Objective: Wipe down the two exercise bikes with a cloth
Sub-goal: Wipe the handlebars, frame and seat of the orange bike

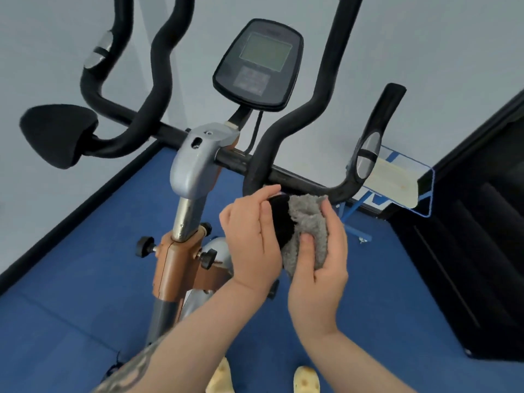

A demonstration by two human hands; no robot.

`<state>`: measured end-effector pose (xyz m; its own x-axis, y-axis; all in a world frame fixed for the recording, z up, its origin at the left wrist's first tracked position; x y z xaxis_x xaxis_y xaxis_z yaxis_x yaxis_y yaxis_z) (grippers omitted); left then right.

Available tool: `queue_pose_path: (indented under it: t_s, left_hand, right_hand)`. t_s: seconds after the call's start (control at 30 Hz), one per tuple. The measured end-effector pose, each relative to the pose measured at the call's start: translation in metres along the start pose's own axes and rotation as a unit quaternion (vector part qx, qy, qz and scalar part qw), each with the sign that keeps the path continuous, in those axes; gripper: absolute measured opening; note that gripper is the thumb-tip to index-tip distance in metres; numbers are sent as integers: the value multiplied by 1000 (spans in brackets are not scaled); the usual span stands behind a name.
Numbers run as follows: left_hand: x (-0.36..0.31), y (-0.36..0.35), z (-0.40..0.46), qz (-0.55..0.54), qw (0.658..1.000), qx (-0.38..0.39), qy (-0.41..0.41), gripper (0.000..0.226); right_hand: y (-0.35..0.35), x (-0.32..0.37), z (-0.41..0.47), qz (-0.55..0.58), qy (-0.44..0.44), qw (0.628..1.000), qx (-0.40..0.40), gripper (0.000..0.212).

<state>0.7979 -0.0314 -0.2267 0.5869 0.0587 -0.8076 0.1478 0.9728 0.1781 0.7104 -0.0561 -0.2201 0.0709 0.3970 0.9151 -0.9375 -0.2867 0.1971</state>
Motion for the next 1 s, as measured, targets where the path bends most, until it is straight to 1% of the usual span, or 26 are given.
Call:
queue_pose_path:
  t_s: [0.07,0.13,0.17,0.23,0.3,0.37,0.4,0.47,0.5,0.53,0.57,0.63,0.7,0.73,0.8,0.83,0.9,0.97,1.0]
  left_hand:
    - [0,7,2,-15,999,47,11,33]
    - [-2,18,5,-55,991,111,52,32]
    - [-4,23,8,-76,985,135,80,32]
    - [-8,30,12,-114,971,169,128,32]
    - [-9,34,16,-146,960,183,150,33]
    - [-9,37,18,-154,955,200,155,35]
    - [-8,38,18,-152,953,208,157,35]
    - [-7,38,18,-145,952,215,161,34]
    - [-6,38,18,-143,953,213,161,33]
    - [-6,38,17,-140,953,213,161,32]
    - [-6,38,17,-137,954,214,160,31]
    - [-7,39,17,-136,953,218,163,31]
    - [-7,40,19,-137,950,225,169,31]
    - [-7,40,20,-136,948,231,170,31]
    - [-6,41,20,-141,944,242,177,31]
    - [-6,41,21,-144,942,246,178,31]
    - [-5,42,21,-142,942,254,169,31]
    - [-5,43,23,-143,938,269,165,32]
    - [-4,43,23,-148,935,276,166,32]
  right_hand:
    - [3,1,17,-8,2,1000,26,40]
    - [11,0,41,-16,-32,997,69,32]
    - [13,0,46,5,-55,996,65,29]
    - [6,-1,35,44,-82,996,-9,29]
    - [-10,1,5,36,-52,995,-80,39]
    - [-17,5,-14,10,-12,996,-91,47]
    - [-12,2,-11,-18,14,997,-71,47]
    - [5,-2,11,-93,57,994,5,42]
    - [12,-4,22,-111,52,992,41,39]
    - [15,-4,29,-109,31,992,60,37]
    - [15,-3,30,-87,5,995,56,35]
    - [5,5,14,-34,-38,999,-1,37]
    - [-4,13,-13,-30,-22,998,-51,45]
    - [-5,15,-23,-49,-4,997,-51,48]
    - [0,12,-16,-84,15,996,-23,47]
    - [3,11,-3,-87,6,996,-8,44]
    - [4,11,20,-58,-46,997,4,37]
    - [-3,16,19,-35,-83,995,-30,37]
    - [-9,17,9,-33,-84,994,-56,40]
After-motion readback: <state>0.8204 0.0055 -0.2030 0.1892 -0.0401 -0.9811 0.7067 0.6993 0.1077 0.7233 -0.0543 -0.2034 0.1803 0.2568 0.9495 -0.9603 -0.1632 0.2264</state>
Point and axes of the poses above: each hand's wrist, its own z-axis towards the middle knuckle, its own y-axis out of the back of the hand, x = y × z, the point moved 1 cm from there along z, towards the middle knuckle, and after that the axes turned 1 degree about -x, right-handed, at the moved point
